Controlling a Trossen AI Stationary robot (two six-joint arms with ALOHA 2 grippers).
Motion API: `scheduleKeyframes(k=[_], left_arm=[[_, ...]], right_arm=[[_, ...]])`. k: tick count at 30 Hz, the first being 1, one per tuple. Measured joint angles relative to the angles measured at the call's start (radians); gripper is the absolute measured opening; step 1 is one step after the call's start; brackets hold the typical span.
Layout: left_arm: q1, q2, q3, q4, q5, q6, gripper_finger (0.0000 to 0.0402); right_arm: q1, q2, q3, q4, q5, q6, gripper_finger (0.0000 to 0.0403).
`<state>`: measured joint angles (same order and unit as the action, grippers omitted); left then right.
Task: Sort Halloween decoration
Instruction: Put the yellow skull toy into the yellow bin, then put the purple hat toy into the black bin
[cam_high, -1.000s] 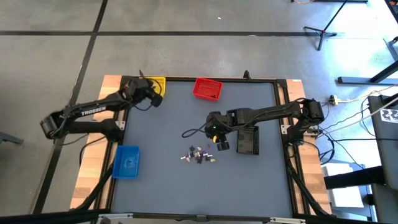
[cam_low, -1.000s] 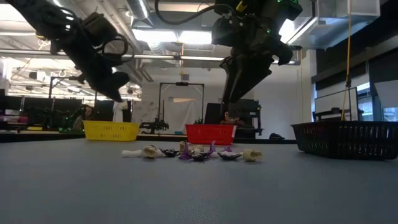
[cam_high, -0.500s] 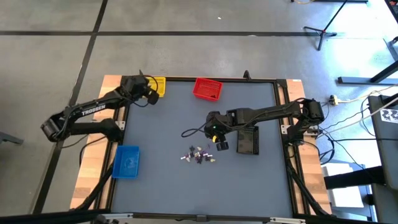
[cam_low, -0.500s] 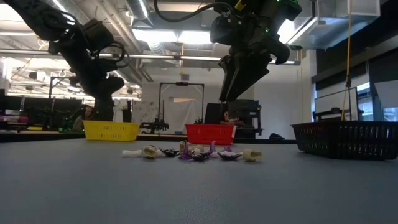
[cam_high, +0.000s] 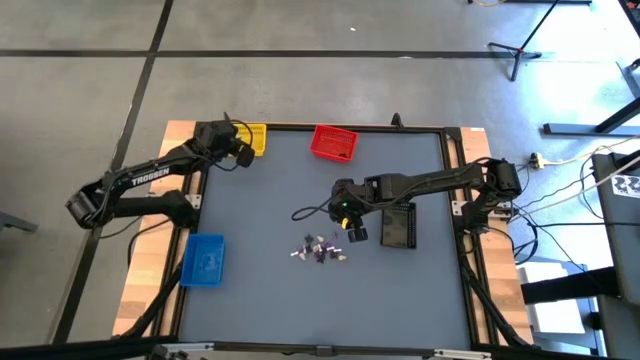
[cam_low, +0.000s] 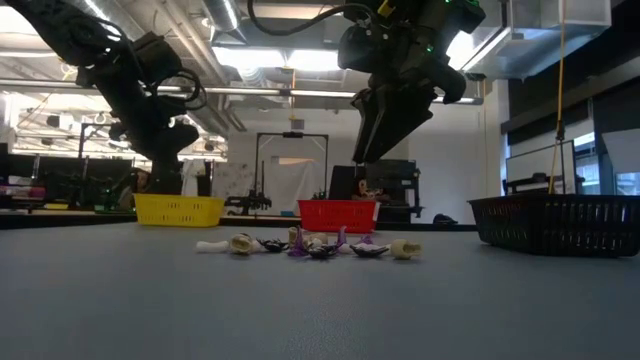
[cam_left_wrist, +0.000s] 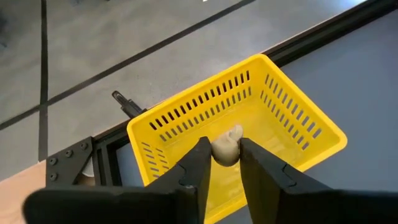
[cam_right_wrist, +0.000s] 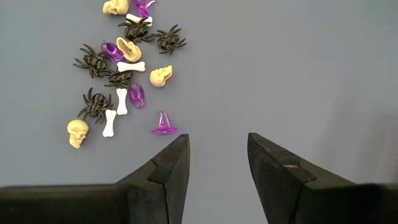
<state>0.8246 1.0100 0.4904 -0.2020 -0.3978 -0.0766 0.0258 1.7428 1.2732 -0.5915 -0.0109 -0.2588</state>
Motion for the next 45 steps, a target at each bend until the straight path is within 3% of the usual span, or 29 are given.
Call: scheduleKeyframes(k=[14,17,24,30,45], left_arm=[[0.0,0.0,0.0,0.001,-0.002,-0.007,0.0097],[0.0,0.0,0.0,0.007,0.007,-0.065,0.0097],[-0.022,0.0,0.0,0.115,0.273,-0.124,0.0097],[-0.123,0.0,0.0,0.194,0.444,-0.124,0.0097],[-0.501,0.0,0.0,0.196,0.424,-0.1,0.0094]], right_arm=[[0.0,0.0,0.0,0.0,0.0,0.0,0.0161],[0.0,0.0,0.0,0.0,-0.028,0.0,0.0161],[0.001,0.0,0.0,-0.001,-0.194,0.004,0.0161],[0.001,0.001,0.0,0.0,-0.219,0.019,0.0161],[0.074,0.046,0.0,0.057,-0.143,0.018,0.0161]])
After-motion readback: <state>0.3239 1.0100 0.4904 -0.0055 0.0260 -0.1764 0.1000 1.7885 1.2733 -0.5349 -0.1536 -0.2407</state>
